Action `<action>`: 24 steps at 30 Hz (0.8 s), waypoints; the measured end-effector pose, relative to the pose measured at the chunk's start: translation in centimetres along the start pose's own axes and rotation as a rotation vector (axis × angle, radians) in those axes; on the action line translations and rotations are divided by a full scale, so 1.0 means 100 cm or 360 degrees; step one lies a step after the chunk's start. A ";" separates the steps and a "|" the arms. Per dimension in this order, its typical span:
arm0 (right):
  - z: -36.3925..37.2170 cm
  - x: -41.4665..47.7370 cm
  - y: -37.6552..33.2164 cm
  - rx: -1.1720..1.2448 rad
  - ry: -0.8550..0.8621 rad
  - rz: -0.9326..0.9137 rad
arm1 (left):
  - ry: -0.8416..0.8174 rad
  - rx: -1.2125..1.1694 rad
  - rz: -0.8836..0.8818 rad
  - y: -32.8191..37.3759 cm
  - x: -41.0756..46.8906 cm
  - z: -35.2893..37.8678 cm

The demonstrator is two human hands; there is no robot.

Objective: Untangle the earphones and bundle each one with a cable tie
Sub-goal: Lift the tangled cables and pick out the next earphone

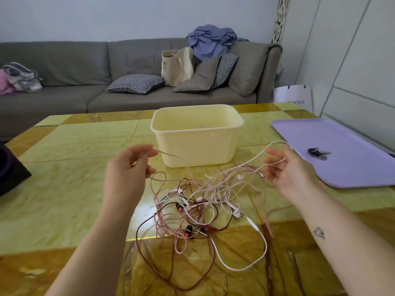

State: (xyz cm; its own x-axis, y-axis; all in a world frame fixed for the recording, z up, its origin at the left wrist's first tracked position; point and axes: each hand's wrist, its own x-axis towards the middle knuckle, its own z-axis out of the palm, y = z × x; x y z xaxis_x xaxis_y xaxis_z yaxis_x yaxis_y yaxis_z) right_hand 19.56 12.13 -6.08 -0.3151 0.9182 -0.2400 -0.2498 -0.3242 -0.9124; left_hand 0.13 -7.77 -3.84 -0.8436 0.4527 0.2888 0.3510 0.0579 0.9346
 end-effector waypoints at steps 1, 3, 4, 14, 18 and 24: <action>-0.001 0.002 0.001 0.0077 -0.0021 0.0083 | 0.0041 -0.0032 -0.0048 -0.001 0.002 -0.002; 0.000 0.004 0.005 0.0153 -0.0097 0.0135 | 0.0062 -0.0026 -0.0070 -0.002 0.002 -0.005; 0.001 0.004 0.007 0.0154 -0.0129 0.0129 | 0.0054 0.0001 -0.0063 -0.002 0.002 -0.005; 0.008 -0.013 0.009 -0.0758 -0.0316 -0.0277 | -0.0616 0.1036 -0.0269 -0.017 -0.007 0.003; 0.016 -0.030 0.002 -0.0875 -0.0537 -0.0284 | -0.0550 0.1553 -0.0051 -0.019 -0.015 0.012; 0.028 -0.045 0.002 -0.0761 -0.0875 -0.0560 | -0.1196 0.1078 0.0595 -0.015 -0.046 0.052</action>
State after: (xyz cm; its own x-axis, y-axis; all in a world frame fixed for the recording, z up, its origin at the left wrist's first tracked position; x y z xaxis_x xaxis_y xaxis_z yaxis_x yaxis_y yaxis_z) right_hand 18.35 7.33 -4.22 -0.7272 0.6647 0.1715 -0.0387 0.2097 -0.9770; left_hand 5.57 -5.30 -7.67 -0.2515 0.9610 0.1150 0.8812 0.1782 0.4378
